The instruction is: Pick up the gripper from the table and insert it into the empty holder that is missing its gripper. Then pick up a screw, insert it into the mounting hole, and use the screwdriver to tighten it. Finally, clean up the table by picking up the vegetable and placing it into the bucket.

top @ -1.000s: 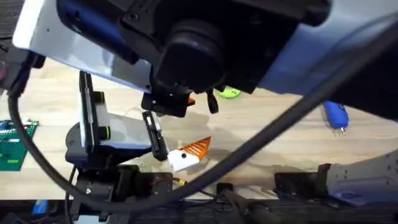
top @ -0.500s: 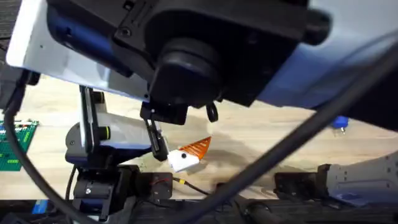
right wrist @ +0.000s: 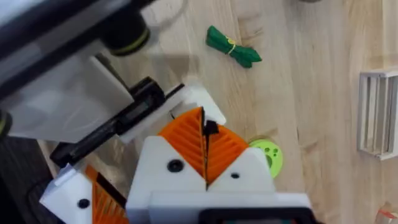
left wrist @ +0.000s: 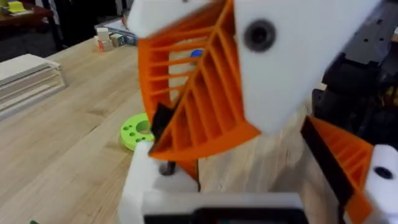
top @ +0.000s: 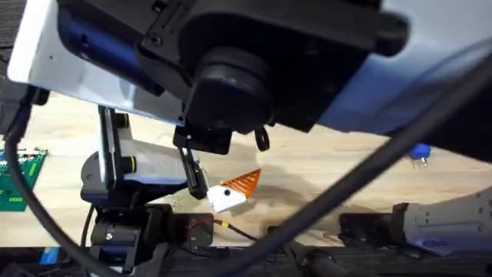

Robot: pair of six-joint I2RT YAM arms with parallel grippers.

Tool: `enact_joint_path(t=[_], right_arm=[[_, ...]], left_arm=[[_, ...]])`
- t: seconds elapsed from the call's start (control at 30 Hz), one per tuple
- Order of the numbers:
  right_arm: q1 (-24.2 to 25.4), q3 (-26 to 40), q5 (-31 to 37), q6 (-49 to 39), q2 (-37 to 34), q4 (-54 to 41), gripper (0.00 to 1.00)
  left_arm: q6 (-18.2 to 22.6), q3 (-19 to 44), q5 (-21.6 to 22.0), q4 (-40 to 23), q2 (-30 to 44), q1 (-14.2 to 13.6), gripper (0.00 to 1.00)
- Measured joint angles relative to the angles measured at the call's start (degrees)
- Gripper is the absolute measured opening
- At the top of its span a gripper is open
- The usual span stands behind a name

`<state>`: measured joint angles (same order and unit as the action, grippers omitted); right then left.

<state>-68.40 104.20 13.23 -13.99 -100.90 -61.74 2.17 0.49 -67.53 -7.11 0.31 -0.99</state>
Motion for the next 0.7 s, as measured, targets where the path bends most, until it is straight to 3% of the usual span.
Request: enact_joint_path(t=[0.7], right_arm=[[0.0, 0.0, -0.67, 0.5, -0.59, 0.51, 0.008]], left_arm=[[-0.43, 0.0, -0.24, -0.07, 0.0, 0.0, 0.993]])
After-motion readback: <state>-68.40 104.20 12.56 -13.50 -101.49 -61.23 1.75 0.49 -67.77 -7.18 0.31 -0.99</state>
